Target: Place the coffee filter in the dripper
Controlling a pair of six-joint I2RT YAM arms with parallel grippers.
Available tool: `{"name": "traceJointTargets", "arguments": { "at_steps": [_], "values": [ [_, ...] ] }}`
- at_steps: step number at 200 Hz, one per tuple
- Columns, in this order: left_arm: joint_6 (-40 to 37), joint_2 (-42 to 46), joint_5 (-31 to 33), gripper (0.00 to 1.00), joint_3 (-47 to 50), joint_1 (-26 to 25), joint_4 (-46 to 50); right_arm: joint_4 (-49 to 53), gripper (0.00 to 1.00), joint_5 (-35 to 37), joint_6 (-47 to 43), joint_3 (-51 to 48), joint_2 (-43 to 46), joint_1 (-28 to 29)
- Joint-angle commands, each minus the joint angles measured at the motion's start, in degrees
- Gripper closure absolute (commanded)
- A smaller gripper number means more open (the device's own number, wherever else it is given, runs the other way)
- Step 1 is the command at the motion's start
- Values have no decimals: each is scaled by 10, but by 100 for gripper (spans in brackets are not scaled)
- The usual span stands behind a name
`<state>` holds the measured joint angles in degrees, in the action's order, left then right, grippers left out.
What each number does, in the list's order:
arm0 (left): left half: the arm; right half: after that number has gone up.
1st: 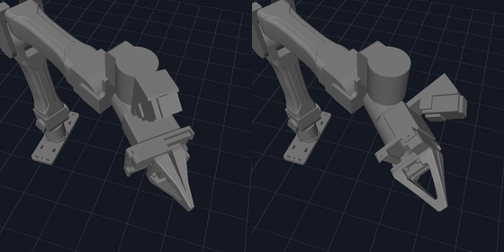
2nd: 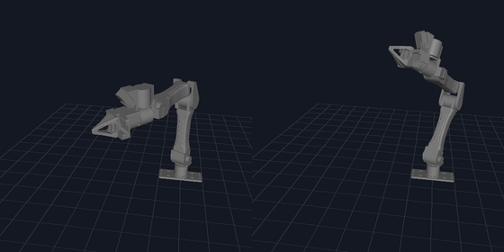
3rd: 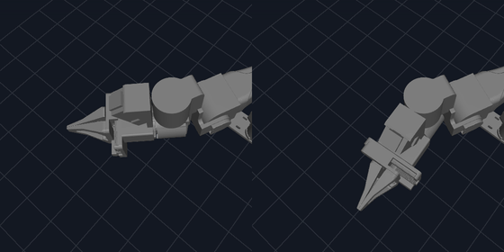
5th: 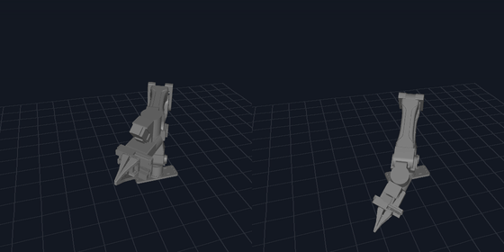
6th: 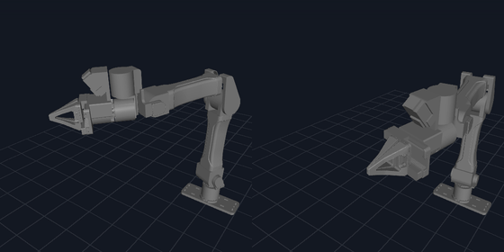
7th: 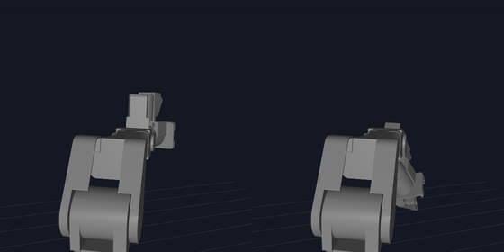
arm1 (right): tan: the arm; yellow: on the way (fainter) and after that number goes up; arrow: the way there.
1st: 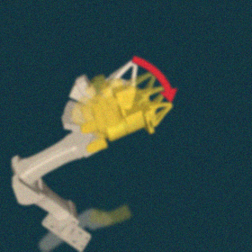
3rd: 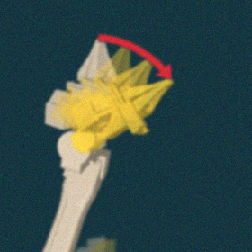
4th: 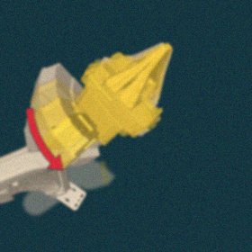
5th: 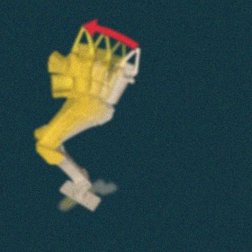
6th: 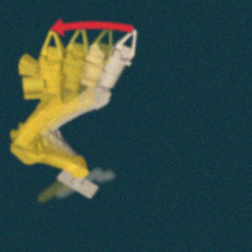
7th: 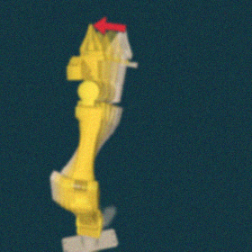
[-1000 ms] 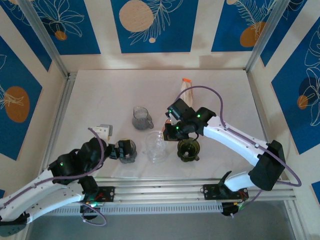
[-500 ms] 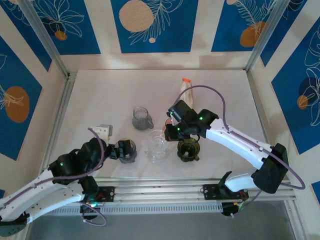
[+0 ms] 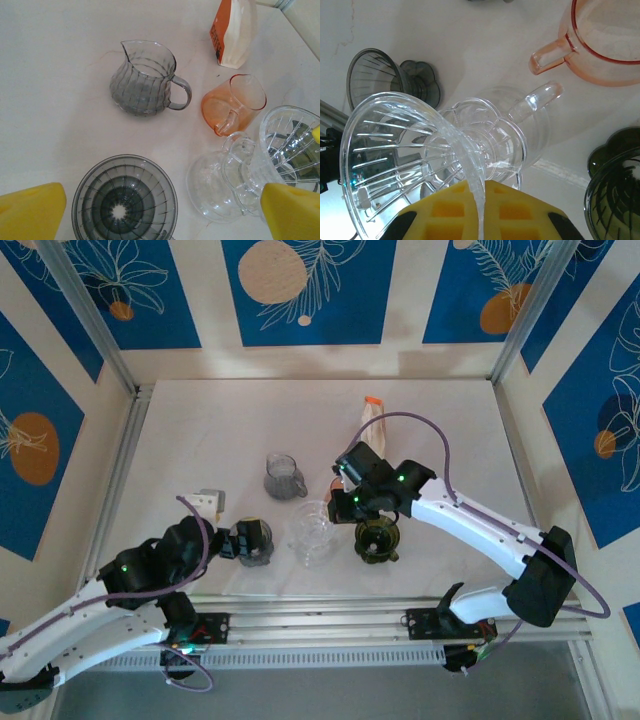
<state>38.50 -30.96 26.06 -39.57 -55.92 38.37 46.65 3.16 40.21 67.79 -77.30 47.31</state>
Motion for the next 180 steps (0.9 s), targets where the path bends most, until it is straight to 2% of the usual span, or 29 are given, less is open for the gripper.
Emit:
{"name": "traceJointTargets", "arguments": {
  "at_steps": [1,23,46,71,96,109,148,180],
  "values": [
    [2,-2,7,0,5,4,-10,-5,88,-20,14,-4,11,4],
    [2,-2,6,0,5,4,-10,-5,83,-19,19,-7,14,4],
    [2,-2,6,0,4,4,-10,-10,72,-19,23,-12,20,5],
    [2,-1,6,0,4,4,-10,-16,59,-21,28,-16,25,5],
    [4,-2,8,0,2,4,-9,-19,39,-12,33,-19,35,6],
    [6,-2,10,0,1,4,-7,-17,34,1,34,-17,43,6],
    [11,2,16,0,2,4,-13,-5,29,65,20,1,89,-18],
    [1,0,12,0,11,4,-40,-22,35,98,-24,28,86,-96]
  ]
}}
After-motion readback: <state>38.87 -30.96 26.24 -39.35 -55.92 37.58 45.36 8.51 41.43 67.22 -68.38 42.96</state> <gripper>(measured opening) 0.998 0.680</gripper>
